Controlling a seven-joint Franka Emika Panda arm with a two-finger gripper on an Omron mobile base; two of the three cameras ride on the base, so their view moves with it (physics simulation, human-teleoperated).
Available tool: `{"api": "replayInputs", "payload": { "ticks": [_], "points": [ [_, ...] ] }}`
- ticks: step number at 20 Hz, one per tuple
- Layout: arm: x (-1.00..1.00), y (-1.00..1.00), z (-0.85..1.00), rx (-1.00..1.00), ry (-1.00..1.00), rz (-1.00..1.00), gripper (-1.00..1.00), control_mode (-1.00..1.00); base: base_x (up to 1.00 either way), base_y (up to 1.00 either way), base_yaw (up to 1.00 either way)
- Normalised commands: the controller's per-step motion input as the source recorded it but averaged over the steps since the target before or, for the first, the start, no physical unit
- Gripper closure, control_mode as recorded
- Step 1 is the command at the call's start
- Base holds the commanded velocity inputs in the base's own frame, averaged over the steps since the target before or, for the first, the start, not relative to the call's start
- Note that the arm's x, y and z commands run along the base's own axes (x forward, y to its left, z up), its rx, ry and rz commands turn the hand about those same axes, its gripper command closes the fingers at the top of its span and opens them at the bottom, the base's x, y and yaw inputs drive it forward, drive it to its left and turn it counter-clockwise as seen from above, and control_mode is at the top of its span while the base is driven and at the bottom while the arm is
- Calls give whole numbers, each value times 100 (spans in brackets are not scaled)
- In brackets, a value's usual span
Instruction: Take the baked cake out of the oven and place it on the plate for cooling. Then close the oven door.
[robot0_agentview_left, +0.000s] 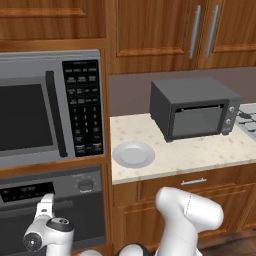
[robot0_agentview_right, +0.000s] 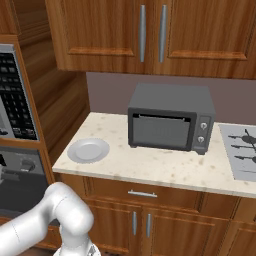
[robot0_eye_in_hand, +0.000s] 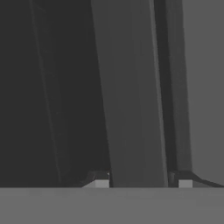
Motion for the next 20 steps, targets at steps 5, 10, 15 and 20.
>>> {"api": "replayInputs", "payload": {
  "ticks": [5,10,15,20],
  "points": [
    [-55,22,-54,-8,2,1,100,-100,0,0,0],
    [-53,25,-53,-10,6,1,100,-100,0,0,0],
    [-50,26,-49,-10,12,0,100,-100,0,0,0],
    [-52,24,-47,-12,15,0,100,-100,0,0,0]
  ]
}}
